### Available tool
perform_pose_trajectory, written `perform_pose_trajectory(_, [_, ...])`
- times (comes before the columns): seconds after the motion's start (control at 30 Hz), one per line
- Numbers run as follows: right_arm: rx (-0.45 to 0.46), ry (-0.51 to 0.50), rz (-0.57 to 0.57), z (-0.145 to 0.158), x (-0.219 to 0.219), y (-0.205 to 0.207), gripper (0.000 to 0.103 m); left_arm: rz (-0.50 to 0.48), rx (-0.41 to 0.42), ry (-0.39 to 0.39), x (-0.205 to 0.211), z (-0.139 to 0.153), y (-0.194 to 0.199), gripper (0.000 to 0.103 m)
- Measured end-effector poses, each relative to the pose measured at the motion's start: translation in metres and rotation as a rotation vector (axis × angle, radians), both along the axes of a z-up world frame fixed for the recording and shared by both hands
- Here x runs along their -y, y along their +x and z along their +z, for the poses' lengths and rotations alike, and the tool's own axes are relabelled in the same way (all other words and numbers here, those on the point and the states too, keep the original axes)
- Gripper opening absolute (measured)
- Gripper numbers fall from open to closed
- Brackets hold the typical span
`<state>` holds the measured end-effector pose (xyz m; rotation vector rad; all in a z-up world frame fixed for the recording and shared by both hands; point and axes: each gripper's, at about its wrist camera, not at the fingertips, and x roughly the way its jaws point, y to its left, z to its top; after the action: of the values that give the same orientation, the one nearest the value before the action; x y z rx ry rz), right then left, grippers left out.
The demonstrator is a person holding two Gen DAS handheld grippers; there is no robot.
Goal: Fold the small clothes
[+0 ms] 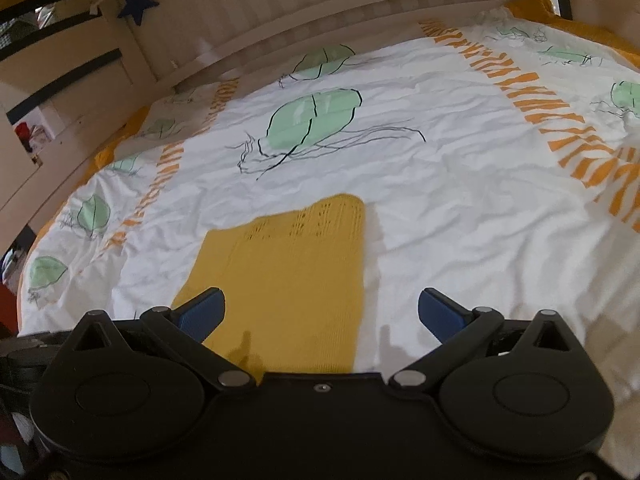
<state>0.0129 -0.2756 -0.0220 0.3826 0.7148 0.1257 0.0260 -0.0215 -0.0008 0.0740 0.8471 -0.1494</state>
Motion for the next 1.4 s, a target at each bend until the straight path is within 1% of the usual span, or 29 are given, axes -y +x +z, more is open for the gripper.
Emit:
perform_pose_trajectory(0.2, [-0.008,-0.03,0.004,0.002,-0.006,-0.021,0.103,0.002,0.007,-0.009,0.003,0.005,-0.016,0.102])
perform_pose_trajectory(0.33, [-0.014,-0.065,0.012,0.004,-0.01,-0.032,0.102,0.014,0.01,-0.001,0.004,0.006,-0.025,0.102])
perform_pose_trajectory(0.47, [-0.038,-0.097,0.014,0.003,-0.014,-0.036,0.102,0.04,0.01,0.021,0.005,0.004,-0.029,0.102])
perform_pose_trajectory(0.67, [-0.064,-0.135,-0.01,0.001,-0.022,-0.04,0.102,0.059,-0.003,0.087,0.007,-0.001,-0.033,0.101])
perform_pose_trajectory(0.77, [-0.079,-0.15,-0.021,-0.002,-0.025,-0.04,0.102,0.054,-0.024,0.074,0.004,-0.005,-0.034,0.101])
perform_pose_trajectory(0.9, [-0.107,-0.139,-0.03,-0.004,-0.027,-0.04,0.102,0.05,-0.056,0.041,0.0,-0.009,-0.033,0.101])
perform_pose_trajectory(1.1, [-0.109,-0.124,-0.017,-0.006,-0.029,-0.041,0.102,0.042,-0.075,0.031,0.001,-0.013,-0.034,0.101])
perform_pose_trajectory(1.2, [-0.103,-0.1,-0.008,-0.007,-0.029,-0.04,0.102,0.041,-0.081,0.023,0.0,-0.014,-0.033,0.101])
perform_pose_trajectory(1.4, [-0.12,-0.086,-0.013,-0.01,-0.028,-0.037,0.102,0.049,-0.092,0.015,-0.001,-0.014,-0.031,0.101])
